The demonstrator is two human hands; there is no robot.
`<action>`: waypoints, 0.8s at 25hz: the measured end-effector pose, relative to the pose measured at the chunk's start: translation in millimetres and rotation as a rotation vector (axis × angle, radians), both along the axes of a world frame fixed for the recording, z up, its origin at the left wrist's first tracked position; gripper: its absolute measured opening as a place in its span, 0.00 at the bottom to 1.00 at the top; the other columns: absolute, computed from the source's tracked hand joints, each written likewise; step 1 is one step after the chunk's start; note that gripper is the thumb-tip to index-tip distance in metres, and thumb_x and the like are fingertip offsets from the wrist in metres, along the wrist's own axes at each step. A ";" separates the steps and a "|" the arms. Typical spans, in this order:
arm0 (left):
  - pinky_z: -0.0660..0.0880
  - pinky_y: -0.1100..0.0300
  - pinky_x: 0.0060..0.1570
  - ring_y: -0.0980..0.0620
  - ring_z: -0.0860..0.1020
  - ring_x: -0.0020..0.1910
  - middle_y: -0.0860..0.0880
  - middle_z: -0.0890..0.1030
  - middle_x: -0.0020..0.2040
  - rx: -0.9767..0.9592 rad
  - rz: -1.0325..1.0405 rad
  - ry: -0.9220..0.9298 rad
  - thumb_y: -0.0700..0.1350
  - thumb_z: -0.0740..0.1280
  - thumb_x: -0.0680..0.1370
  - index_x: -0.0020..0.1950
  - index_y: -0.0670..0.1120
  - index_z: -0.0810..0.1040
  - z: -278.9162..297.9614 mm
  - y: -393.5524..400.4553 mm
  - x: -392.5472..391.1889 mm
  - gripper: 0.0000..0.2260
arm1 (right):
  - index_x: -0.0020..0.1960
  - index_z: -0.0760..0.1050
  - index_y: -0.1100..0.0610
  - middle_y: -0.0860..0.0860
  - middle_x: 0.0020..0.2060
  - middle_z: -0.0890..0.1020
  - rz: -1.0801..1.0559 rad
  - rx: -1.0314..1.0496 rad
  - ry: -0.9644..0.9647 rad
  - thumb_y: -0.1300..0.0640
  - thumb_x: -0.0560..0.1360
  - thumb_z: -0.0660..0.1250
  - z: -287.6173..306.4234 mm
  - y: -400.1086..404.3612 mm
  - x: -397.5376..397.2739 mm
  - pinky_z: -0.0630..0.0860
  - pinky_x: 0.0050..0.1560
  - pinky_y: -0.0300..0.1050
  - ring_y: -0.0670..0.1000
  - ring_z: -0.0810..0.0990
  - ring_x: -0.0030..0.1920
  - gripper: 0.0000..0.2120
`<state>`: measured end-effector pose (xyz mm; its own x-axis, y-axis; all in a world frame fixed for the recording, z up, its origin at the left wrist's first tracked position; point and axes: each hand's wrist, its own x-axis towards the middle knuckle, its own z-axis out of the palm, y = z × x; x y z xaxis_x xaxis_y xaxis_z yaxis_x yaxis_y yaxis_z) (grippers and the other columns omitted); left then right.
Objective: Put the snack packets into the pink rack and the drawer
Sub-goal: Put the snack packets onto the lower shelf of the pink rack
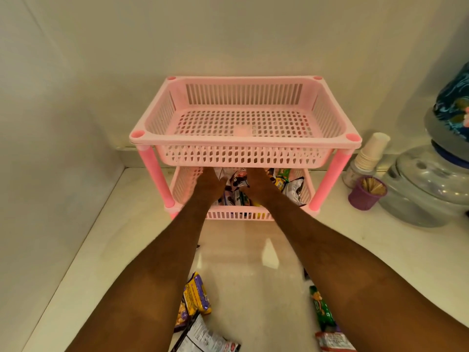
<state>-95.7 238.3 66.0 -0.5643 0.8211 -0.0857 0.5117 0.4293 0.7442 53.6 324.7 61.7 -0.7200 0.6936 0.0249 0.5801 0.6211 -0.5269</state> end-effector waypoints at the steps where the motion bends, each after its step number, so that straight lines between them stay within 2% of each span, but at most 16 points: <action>1: 0.72 0.54 0.63 0.42 0.72 0.71 0.45 0.65 0.79 -0.046 -0.024 0.049 0.51 0.64 0.82 0.80 0.53 0.57 -6.0 -2.8 1.8 0.28 | 0.82 0.49 0.57 0.57 0.82 0.51 0.026 0.046 -0.051 0.54 0.79 0.68 -3.6 -0.2 2.2 0.51 0.81 0.55 0.58 0.49 0.82 0.39; 3: 0.72 0.49 0.65 0.41 0.74 0.68 0.44 0.70 0.76 -0.147 -0.068 0.137 0.54 0.61 0.83 0.78 0.51 0.62 -13.6 -8.3 8.0 0.24 | 0.82 0.52 0.57 0.56 0.82 0.52 0.055 0.112 -0.158 0.49 0.82 0.61 -10.2 -4.1 6.5 0.46 0.81 0.56 0.58 0.47 0.82 0.34; 5: 0.73 0.47 0.65 0.41 0.75 0.67 0.42 0.74 0.72 -0.216 -0.096 0.243 0.57 0.59 0.83 0.77 0.48 0.65 -14.8 -14.7 14.6 0.24 | 0.82 0.50 0.56 0.56 0.82 0.49 0.044 0.138 -0.212 0.45 0.84 0.56 -13.0 -11.2 9.1 0.42 0.81 0.56 0.58 0.43 0.82 0.32; 7: 0.73 0.50 0.60 0.43 0.77 0.62 0.43 0.78 0.66 -0.182 -0.120 0.347 0.56 0.58 0.84 0.74 0.47 0.69 -10.6 -22.8 23.1 0.22 | 0.82 0.50 0.56 0.55 0.82 0.48 0.038 0.166 -0.215 0.44 0.85 0.52 -13.3 -20.0 14.3 0.41 0.81 0.56 0.58 0.42 0.82 0.31; 9: 0.73 0.54 0.54 0.47 0.78 0.54 0.44 0.81 0.60 -0.084 -0.140 0.427 0.53 0.59 0.83 0.69 0.47 0.74 -6.2 -37.0 32.6 0.17 | 0.82 0.53 0.56 0.55 0.82 0.52 0.048 0.189 -0.199 0.43 0.85 0.50 -13.2 -31.6 24.5 0.42 0.81 0.56 0.56 0.45 0.82 0.29; 10: 0.74 0.54 0.55 0.47 0.79 0.53 0.45 0.82 0.59 -0.030 -0.168 0.481 0.53 0.60 0.83 0.67 0.46 0.75 -5.2 -44.8 37.2 0.16 | 0.81 0.56 0.55 0.54 0.82 0.54 0.054 0.188 -0.174 0.44 0.85 0.50 -12.5 -37.8 30.5 0.43 0.81 0.56 0.56 0.47 0.82 0.28; 13: 0.74 0.51 0.63 0.44 0.79 0.61 0.44 0.82 0.61 0.102 -0.254 0.568 0.50 0.64 0.82 0.68 0.43 0.76 -7.1 -69.9 51.5 0.18 | 0.80 0.60 0.56 0.54 0.80 0.60 0.048 0.165 -0.040 0.47 0.85 0.54 -11.9 -59.0 52.6 0.48 0.81 0.54 0.55 0.52 0.81 0.26; 15: 0.73 0.48 0.66 0.42 0.78 0.64 0.42 0.82 0.64 0.180 -0.271 0.603 0.47 0.69 0.79 0.69 0.41 0.77 -11.9 -87.6 62.1 0.20 | 0.78 0.64 0.60 0.58 0.77 0.65 0.035 0.231 0.044 0.50 0.84 0.59 -14.3 -73.1 69.3 0.56 0.80 0.56 0.58 0.60 0.79 0.25; 17: 0.73 0.47 0.66 0.41 0.78 0.64 0.42 0.81 0.64 0.254 -0.267 0.628 0.44 0.72 0.76 0.67 0.40 0.78 -20.8 -106.4 71.5 0.21 | 0.73 0.69 0.62 0.60 0.72 0.71 0.029 0.308 0.091 0.53 0.81 0.64 -19.6 -87.1 87.3 0.63 0.75 0.57 0.60 0.66 0.74 0.23; 20: 0.72 0.48 0.64 0.44 0.77 0.63 0.46 0.80 0.63 0.209 -0.211 0.579 0.47 0.70 0.76 0.67 0.45 0.77 -34.9 -137.0 80.7 0.20 | 0.68 0.72 0.63 0.59 0.63 0.76 0.022 0.353 0.079 0.55 0.79 0.66 -33.2 -105.8 111.0 0.70 0.69 0.57 0.60 0.73 0.66 0.20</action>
